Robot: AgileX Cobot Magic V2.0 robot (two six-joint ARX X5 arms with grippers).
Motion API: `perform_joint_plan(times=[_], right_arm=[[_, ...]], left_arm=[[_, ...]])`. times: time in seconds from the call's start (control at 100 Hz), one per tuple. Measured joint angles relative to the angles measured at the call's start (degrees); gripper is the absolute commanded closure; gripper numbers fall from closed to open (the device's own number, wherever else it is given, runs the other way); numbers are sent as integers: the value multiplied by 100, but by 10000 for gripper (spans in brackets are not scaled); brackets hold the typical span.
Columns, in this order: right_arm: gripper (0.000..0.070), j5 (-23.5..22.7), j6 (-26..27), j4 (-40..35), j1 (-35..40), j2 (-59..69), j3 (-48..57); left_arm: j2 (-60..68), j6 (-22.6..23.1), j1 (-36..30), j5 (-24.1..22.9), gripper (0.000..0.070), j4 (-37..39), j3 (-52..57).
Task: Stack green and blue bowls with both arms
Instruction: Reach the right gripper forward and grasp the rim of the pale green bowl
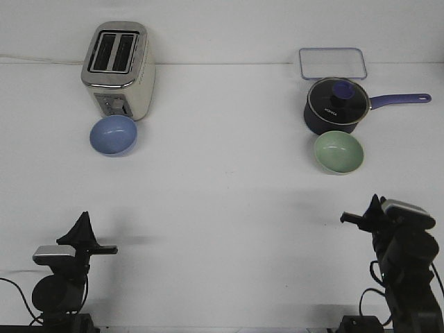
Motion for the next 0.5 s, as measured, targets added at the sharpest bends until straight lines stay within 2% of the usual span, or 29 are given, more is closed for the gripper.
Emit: perform_joint_plan(times=[0.02,0.28,0.5], right_arm=[[120,0,-33,-44,0,177,160],[120,-55,-387,-177,-258,2378,1818],[121,-758,-448,-516,-802,4352,3001]], left_arm=[[0,0,0,0,686,0,0],[0,0,0,0,686,0,0],[0,0,0,0,686,0,0]])
